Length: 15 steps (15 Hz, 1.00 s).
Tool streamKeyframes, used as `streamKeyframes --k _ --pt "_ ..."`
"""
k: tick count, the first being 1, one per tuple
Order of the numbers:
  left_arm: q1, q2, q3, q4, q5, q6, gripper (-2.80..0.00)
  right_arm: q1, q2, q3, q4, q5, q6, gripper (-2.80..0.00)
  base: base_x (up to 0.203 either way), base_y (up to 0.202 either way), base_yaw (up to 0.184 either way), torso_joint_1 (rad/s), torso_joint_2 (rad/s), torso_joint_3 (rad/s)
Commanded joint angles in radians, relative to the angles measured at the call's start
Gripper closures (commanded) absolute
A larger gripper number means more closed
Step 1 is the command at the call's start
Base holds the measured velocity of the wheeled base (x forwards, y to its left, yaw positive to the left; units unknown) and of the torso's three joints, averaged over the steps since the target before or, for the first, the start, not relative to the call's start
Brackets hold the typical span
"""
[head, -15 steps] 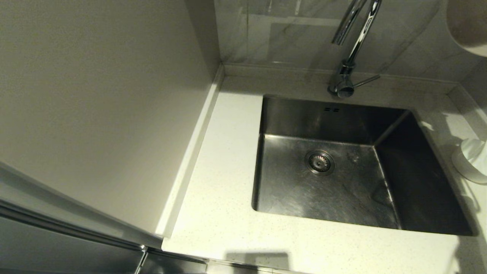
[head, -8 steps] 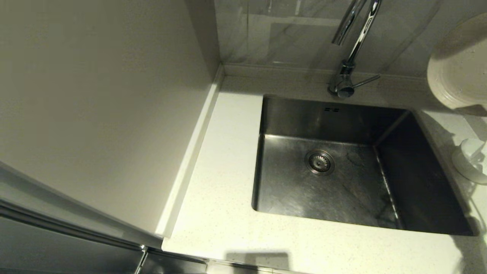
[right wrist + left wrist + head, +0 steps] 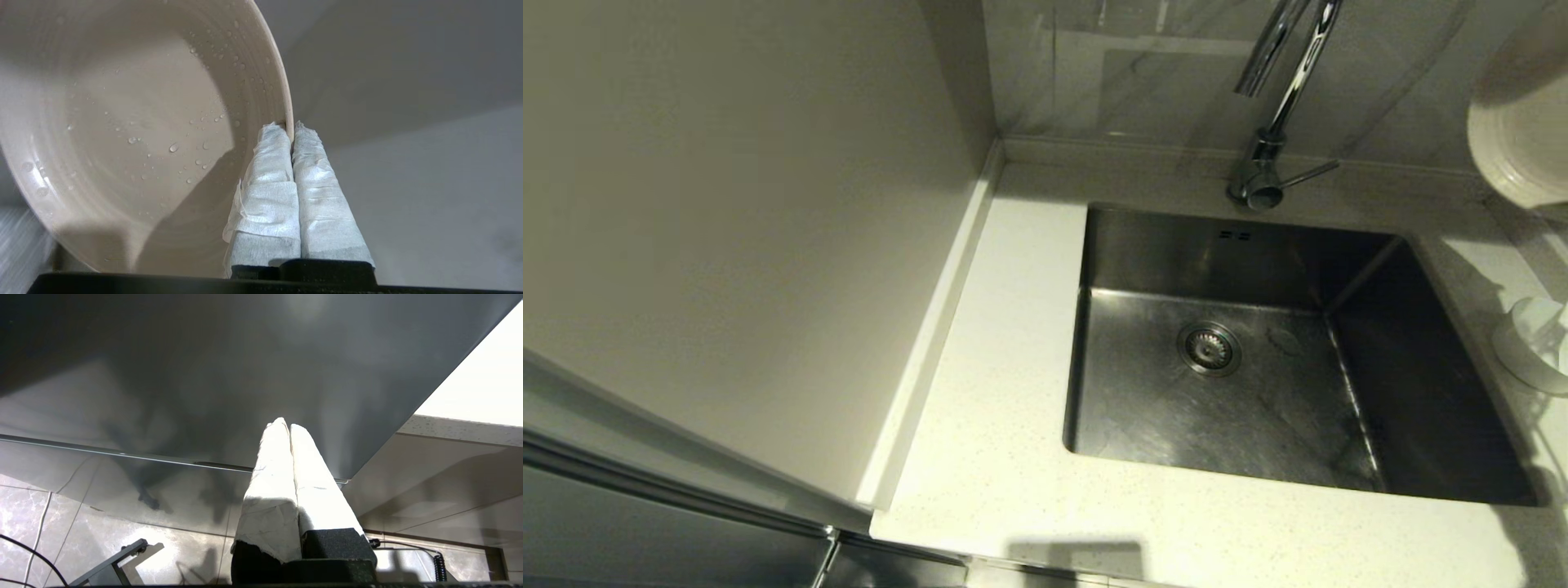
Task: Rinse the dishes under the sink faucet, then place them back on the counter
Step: Put a plate back to the table from the sink
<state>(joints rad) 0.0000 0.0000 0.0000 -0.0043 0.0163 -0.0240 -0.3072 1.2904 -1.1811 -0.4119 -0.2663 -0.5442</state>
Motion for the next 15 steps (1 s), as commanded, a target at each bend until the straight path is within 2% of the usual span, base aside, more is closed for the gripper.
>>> streamKeyframes --k 1,4,6,8,9,11,15 --pt "0.000 -0.003 0.000 0.000 0.001 -0.001 0.00 0.000 -0.027 -0.035 0.229 -0.004 0.090 0.00 0.000 0.000 0.000 0.000 0.00 0.000" --pt "0.000 -0.003 0.000 0.000 0.001 -0.001 0.00 -0.001 -0.037 -0.234 0.772 0.009 0.303 0.00 0.000 0.000 0.000 0.000 0.00 0.000" --pt "0.000 -0.003 0.000 0.000 0.001 -0.001 0.00 -0.029 -0.038 -0.307 1.074 0.055 0.432 0.00 0.000 0.000 0.000 0.000 0.00 0.000" --pt "0.000 -0.003 0.000 0.000 0.001 -0.001 0.00 -0.109 -0.065 -0.304 1.307 0.145 0.487 0.00 0.000 0.000 0.000 0.000 0.00 0.000" --pt "0.000 -0.003 0.000 0.000 0.001 -0.001 0.00 -0.160 -0.081 -0.292 1.402 0.199 0.496 0.00 0.000 0.000 0.000 0.000 0.00 0.000" --pt "0.000 -0.003 0.000 0.000 0.001 -0.001 0.00 -0.249 -0.104 -0.237 1.498 0.263 0.502 0.00 0.000 0.000 0.000 0.000 0.00 0.000" --pt "0.000 -0.003 0.000 0.000 0.001 -0.001 0.00 -0.328 -0.146 -0.094 1.562 0.274 0.505 0.00 0.000 0.000 0.000 0.000 0.00 0.000"
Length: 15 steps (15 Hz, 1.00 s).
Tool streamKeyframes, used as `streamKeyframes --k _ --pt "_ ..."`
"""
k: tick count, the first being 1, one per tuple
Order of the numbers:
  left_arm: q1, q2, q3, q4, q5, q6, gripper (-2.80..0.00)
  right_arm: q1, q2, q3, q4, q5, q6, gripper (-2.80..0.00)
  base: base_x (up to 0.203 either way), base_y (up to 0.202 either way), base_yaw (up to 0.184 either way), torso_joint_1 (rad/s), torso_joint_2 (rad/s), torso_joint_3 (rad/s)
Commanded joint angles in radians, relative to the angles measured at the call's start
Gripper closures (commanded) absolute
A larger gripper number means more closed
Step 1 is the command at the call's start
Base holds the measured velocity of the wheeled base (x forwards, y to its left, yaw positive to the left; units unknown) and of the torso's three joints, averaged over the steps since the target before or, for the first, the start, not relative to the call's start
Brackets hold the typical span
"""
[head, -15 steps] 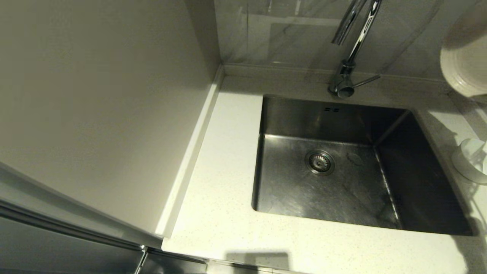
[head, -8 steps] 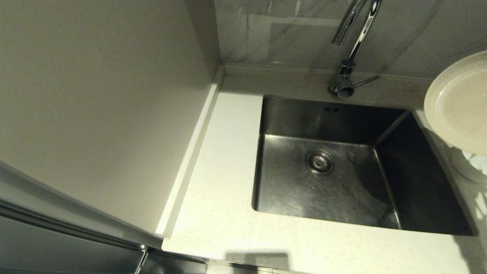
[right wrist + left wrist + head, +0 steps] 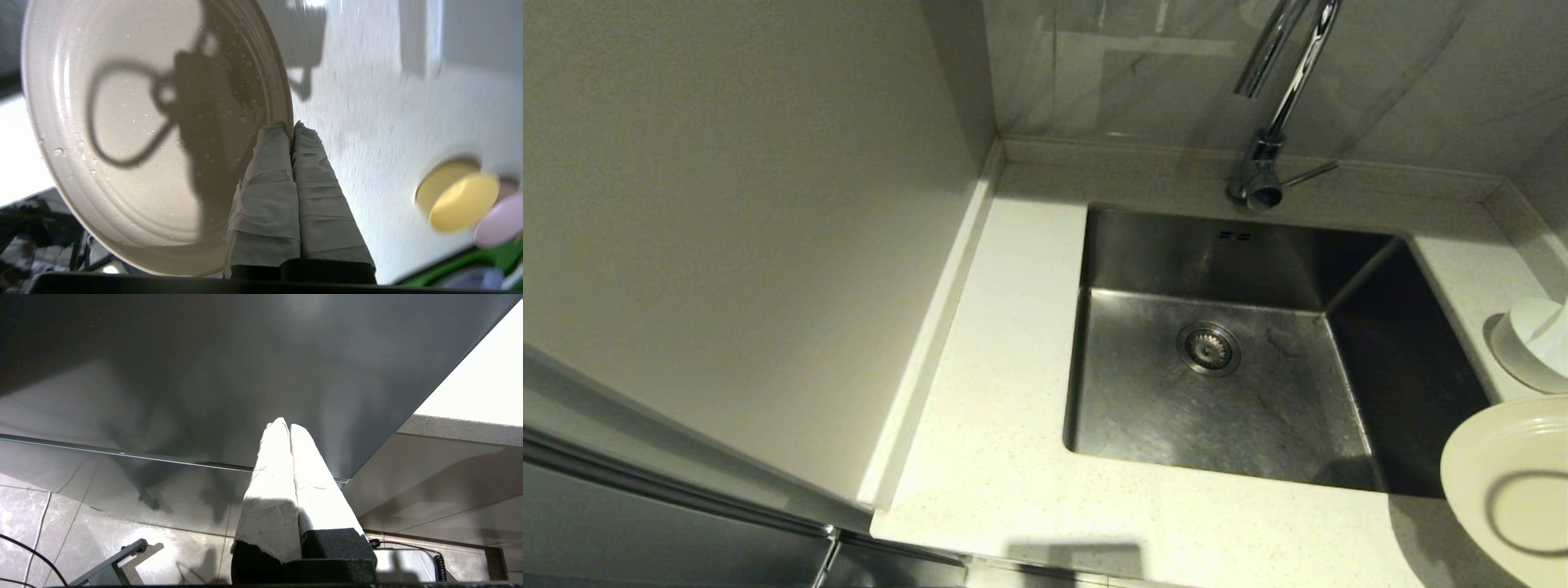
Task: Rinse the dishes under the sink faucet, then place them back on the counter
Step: Put a plate back to the table from the sink
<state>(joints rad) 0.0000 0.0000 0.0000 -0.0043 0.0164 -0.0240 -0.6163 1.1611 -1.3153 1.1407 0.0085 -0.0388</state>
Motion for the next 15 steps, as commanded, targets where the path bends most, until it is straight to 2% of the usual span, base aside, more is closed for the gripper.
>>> streamKeyframes --k 1,5,7,10,12,15 --pt "0.000 -0.003 0.000 0.000 0.000 -0.001 0.00 -0.027 -0.015 0.070 0.009 -0.004 -0.001 0.00 0.000 0.000 0.000 0.000 0.00 0.000" --pt "0.000 -0.003 0.000 0.000 0.000 -0.001 0.00 -0.112 0.019 0.105 -0.057 -0.049 -0.011 0.00 0.000 0.000 0.000 0.000 0.00 0.000" --pt "0.000 -0.003 0.000 0.000 0.000 -0.001 0.00 -0.141 0.030 0.152 -0.163 -0.117 -0.026 0.00 0.000 0.000 0.000 0.000 0.00 0.000" --pt "0.000 -0.003 0.000 0.000 0.000 -0.001 0.00 -0.204 0.037 0.244 -0.351 -0.162 -0.080 0.00 0.000 0.000 0.000 0.000 0.00 0.000" --pt "0.000 -0.003 0.000 0.000 0.000 -0.001 0.00 -0.255 0.044 0.277 -0.386 -0.165 -0.129 0.00 0.000 0.000 0.000 0.000 0.00 0.000" --pt "0.000 -0.003 0.000 0.000 0.000 -0.001 0.00 -0.272 0.068 0.302 -0.391 -0.165 -0.136 0.00 0.000 0.000 0.000 0.000 0.00 0.000"
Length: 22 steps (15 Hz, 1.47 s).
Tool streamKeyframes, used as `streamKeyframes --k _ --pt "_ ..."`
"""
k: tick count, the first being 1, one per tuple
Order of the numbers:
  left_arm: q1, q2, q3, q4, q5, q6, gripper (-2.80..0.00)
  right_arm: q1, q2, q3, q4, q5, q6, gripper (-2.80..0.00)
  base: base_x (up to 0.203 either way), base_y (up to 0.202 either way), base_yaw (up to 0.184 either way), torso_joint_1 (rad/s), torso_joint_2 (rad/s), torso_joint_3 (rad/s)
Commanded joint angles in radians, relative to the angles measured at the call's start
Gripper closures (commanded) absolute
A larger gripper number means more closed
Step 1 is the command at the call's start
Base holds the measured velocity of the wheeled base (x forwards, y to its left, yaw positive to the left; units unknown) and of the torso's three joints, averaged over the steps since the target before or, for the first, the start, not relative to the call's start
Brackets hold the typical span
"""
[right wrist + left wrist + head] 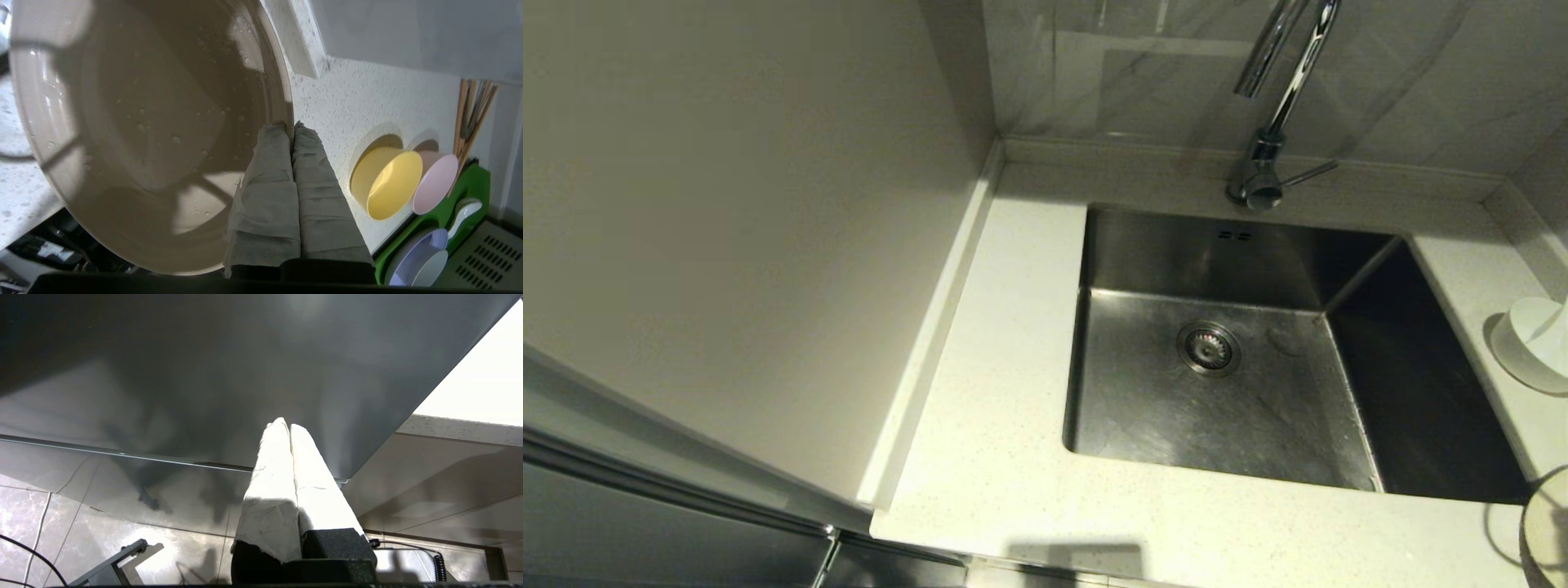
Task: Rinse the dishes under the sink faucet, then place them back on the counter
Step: Put a plate back to the table from the sink
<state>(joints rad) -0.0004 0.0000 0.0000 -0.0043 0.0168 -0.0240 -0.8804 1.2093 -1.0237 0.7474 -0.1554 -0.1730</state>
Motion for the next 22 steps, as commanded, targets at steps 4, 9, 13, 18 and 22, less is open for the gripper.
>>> streamKeyframes --k 4,9,13,18,22 --pt "0.000 -0.003 0.000 0.000 0.000 -0.001 0.00 -0.026 0.048 0.047 -0.099 -0.005 -0.017 0.00 0.000 0.000 0.000 0.000 0.00 0.000" --pt "0.000 -0.003 0.000 0.000 0.000 -0.001 0.00 -0.043 0.095 0.048 -0.174 -0.044 -0.018 -2.80 0.000 0.000 0.000 0.000 0.00 0.000" --pt "0.000 -0.003 0.000 0.000 0.000 -0.001 0.00 -0.063 0.119 0.040 -0.236 -0.047 -0.020 -2.80 0.000 0.000 0.000 0.000 0.00 0.000" --pt "0.000 -0.003 0.000 0.000 0.000 -0.001 0.00 -0.061 0.106 0.022 -0.238 -0.028 -0.053 -2.80 0.000 0.000 0.000 0.000 0.00 0.000" --pt "0.000 -0.003 0.000 0.000 0.000 -0.001 0.00 -0.009 0.061 -0.050 -0.238 0.154 -0.117 -2.80 0.000 0.000 0.000 0.000 0.00 0.000"
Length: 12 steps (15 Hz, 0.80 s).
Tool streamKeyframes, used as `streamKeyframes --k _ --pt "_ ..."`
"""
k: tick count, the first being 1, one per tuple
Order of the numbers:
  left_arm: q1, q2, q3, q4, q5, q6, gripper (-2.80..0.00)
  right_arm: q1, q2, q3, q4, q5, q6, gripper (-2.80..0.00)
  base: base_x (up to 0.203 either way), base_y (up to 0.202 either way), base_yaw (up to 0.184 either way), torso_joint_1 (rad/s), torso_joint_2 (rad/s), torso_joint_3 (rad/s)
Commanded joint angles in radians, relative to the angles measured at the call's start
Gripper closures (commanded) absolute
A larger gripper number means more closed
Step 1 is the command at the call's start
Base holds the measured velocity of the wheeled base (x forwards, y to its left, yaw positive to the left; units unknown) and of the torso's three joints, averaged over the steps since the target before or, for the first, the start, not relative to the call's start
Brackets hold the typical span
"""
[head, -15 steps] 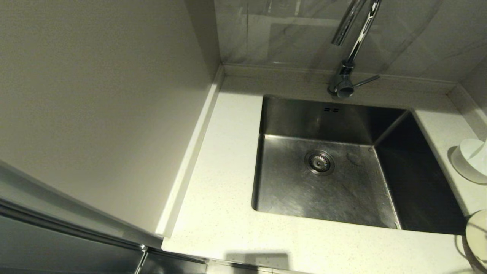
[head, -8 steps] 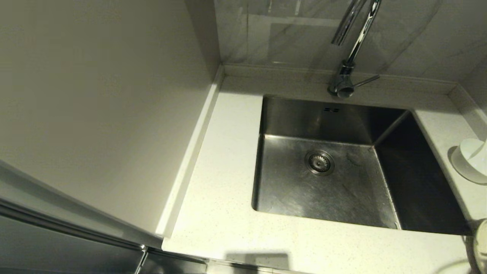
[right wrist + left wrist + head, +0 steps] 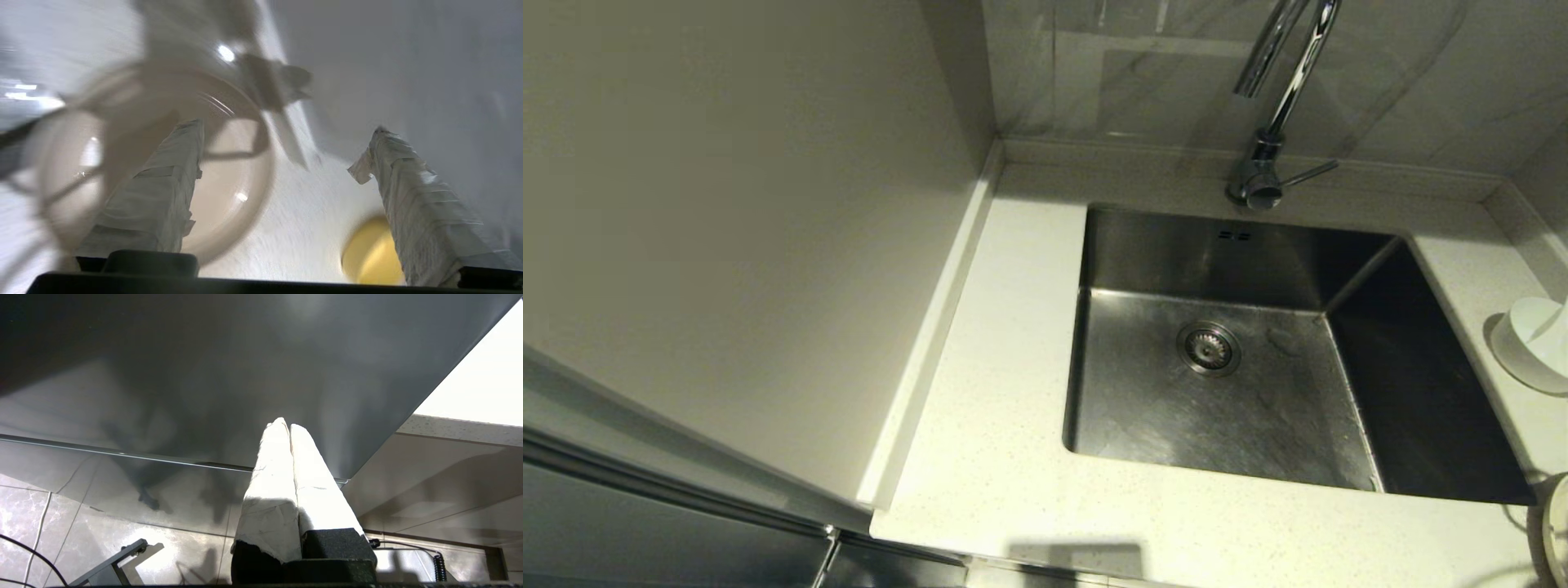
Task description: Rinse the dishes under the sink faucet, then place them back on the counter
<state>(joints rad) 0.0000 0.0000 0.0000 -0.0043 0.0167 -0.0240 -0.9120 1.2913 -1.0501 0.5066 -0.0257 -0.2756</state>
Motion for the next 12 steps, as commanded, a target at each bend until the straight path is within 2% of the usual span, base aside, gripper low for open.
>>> streamKeyframes --k 1,5,6,10,12 --pt "0.000 -0.003 0.000 0.000 0.000 -0.001 0.00 0.063 -0.023 -0.044 0.003 0.029 -0.021 -2.80 0.000 0.000 0.000 0.000 0.00 0.000" --pt "0.000 -0.003 0.000 0.000 0.000 -0.001 0.00 0.273 -0.003 -0.203 0.004 0.026 -0.046 -2.80 0.000 0.000 0.000 0.000 0.00 0.000" --pt "0.000 -0.003 0.000 0.000 0.000 -0.001 0.00 0.321 0.018 -0.265 0.005 0.024 -0.066 0.00 0.000 0.000 0.000 0.000 0.00 0.000" --pt "0.000 -0.003 0.000 0.000 0.000 -0.001 0.00 0.490 0.124 -0.500 0.011 -0.004 -0.098 0.00 0.000 0.000 0.000 0.000 0.00 0.000" --pt "0.000 -0.003 0.000 0.000 0.000 -0.001 0.00 0.535 0.177 -0.598 0.012 -0.014 -0.087 0.00 0.000 0.000 0.000 0.000 0.00 0.000"
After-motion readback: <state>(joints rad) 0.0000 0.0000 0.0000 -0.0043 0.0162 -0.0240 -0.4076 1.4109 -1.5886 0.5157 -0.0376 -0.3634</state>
